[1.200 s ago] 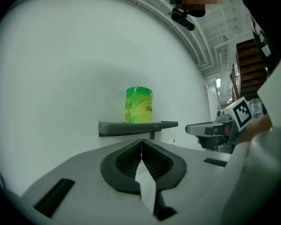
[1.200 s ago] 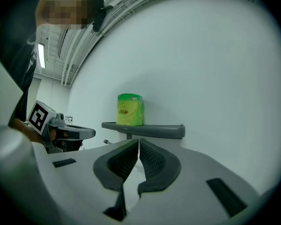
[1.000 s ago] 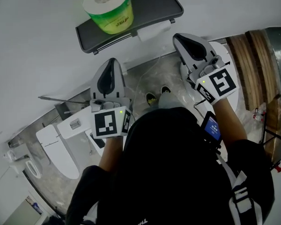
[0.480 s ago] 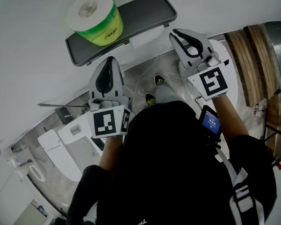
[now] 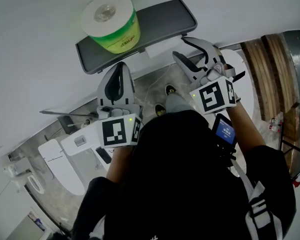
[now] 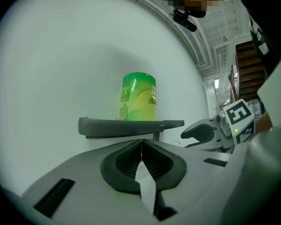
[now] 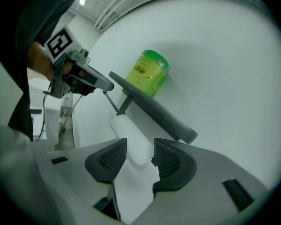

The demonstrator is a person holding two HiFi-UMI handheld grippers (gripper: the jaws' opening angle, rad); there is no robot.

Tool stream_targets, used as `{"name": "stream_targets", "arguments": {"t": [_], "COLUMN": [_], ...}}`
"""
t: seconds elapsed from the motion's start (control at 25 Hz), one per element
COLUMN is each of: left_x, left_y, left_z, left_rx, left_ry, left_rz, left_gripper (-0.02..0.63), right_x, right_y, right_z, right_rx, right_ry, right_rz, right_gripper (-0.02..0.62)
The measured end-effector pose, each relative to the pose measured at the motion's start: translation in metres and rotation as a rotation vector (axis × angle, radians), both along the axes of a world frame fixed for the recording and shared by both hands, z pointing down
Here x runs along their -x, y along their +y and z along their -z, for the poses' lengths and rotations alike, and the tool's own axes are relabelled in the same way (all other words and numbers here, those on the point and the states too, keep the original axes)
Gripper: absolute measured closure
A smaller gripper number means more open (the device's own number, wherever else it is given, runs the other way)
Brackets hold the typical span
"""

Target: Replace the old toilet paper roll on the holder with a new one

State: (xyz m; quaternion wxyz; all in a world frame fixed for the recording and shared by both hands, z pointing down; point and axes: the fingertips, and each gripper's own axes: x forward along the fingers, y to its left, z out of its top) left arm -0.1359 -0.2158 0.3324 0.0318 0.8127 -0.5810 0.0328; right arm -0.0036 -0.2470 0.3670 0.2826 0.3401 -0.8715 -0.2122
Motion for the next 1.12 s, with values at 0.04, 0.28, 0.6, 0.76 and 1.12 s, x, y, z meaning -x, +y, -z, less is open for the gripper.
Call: {"name": "stream_targets", "arguments": {"t": [0.04,0.28,0.6,0.76,1.12], "left_x": [0.001,0.001,0.006,0.009,0.020], "left_y": [0.000,0.005,0.015,0.019,0.021], "left_z": [0.000,0.007,0.010,0.011,0.015], "left_rx": [-0.003,-0.020,-0.034,-0.037,-0.049], "left_ry": [0.002,0.001,-0.014,-0.013,-0.002], "left_rz": [0.001,-0.010,-0.014,-0.011,0.013], "left_gripper": [0.583,0.584,0.584,0.584,0.584], "right_x": [0.003,0.026,0.053,0.060,0.050], "right_y": [0.001,0.008,-0.011,-0.025,-0.032], "right_z": [-0.002,-0.023,-0.040,-0.045,-0.043], "right_rx": [-0.036,-0.169,-0.255,-0.306,-0.380], "right_ry": [0.051,0.320,0.491,0.564,0.622], "right_rz": [0.012,0.101,0.108,0.076,0.010], "right_gripper": [0.425,0.384,0.347,0.347,0.351]}}
